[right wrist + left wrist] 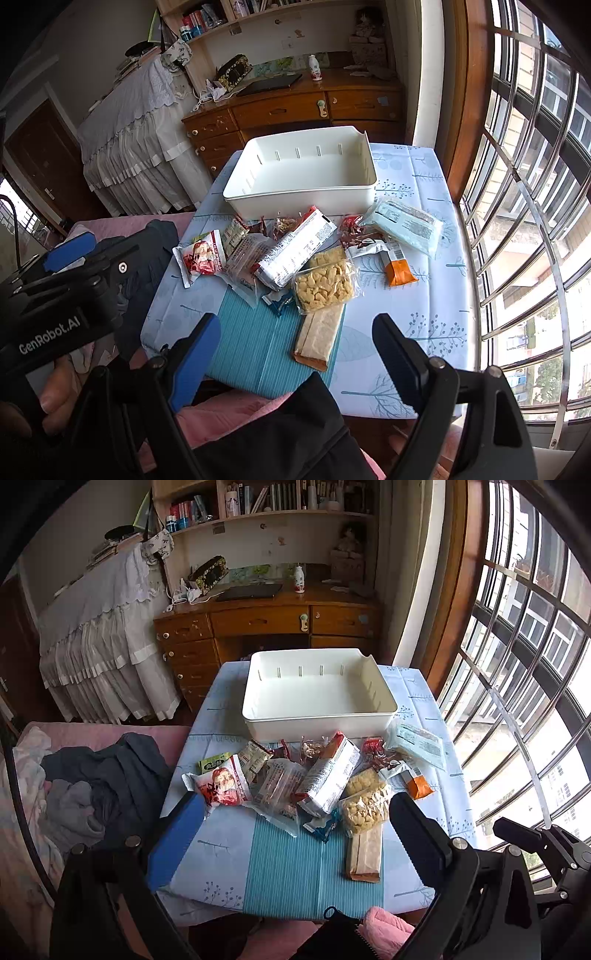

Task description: Organize snacks

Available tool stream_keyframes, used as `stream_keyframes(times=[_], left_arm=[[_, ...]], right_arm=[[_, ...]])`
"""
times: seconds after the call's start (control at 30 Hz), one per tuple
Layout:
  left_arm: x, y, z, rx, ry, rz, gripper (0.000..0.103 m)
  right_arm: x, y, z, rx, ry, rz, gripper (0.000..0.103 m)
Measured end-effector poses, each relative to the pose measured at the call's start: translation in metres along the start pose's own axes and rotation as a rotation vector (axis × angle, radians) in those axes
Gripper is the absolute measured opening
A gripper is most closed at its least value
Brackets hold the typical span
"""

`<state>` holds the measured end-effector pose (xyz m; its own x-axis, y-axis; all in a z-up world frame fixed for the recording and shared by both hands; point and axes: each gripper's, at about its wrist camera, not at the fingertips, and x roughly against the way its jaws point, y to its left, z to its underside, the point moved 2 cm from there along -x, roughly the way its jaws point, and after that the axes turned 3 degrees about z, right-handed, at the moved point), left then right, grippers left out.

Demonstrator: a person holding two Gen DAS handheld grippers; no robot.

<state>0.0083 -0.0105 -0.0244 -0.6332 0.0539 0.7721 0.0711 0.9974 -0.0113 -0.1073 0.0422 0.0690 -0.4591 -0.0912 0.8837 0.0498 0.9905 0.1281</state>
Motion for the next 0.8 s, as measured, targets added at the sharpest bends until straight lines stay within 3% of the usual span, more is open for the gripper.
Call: stream_keyframes(times=[0.8], left_arm=[[-0.017,0.016,-0.008,-0.013,0.109,-0.033,0.100]], right_arm=[[-0.012,-0.006,-0.003,-0.078,0.030,-0.069,0.085]])
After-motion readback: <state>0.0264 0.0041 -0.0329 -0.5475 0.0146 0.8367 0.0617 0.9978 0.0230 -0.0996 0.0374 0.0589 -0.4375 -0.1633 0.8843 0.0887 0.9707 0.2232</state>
